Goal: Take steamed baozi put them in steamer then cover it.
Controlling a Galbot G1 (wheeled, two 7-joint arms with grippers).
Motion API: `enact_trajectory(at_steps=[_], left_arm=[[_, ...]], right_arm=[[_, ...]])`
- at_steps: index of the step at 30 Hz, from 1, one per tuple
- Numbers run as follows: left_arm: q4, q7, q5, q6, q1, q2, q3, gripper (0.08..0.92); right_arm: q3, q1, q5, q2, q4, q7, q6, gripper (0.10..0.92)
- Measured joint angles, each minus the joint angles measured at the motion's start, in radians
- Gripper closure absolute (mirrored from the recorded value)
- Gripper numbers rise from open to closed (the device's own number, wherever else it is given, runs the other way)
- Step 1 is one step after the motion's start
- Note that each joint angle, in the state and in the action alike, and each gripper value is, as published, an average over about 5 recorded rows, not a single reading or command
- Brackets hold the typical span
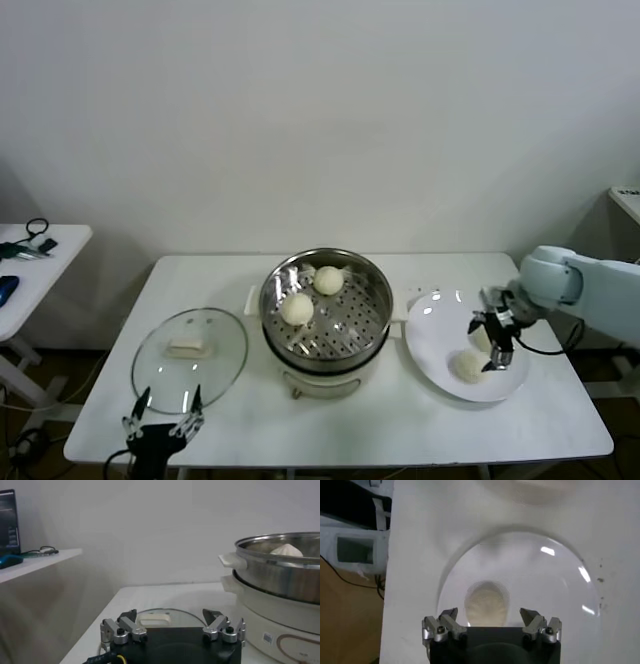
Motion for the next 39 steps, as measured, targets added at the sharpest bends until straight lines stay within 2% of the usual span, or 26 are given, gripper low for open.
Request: enact_trajectory(at_steps=[17, 25, 39], left_arm=[[0.004, -0.001, 0.002, -0.006, -0.002, -0.006, 0.003, 0.177], [0.008, -0.001, 0.002, -0.007, -0.004, -0.006, 0.000, 0.177], [0.008, -0.004, 0.000, -0.005, -0.005, -0.007, 0.002, 0.177]], right_arm=[[0.166, -0.192, -0.074, 0.036, -0.082, 0.028, -0.002, 0.214], [0.181, -0.214, -0.078, 0.055, -0.098, 0.022, -0.007, 0.332], [0.124, -0.126, -0.060, 0.079, -0.090, -0.023, 0.022, 0.429]])
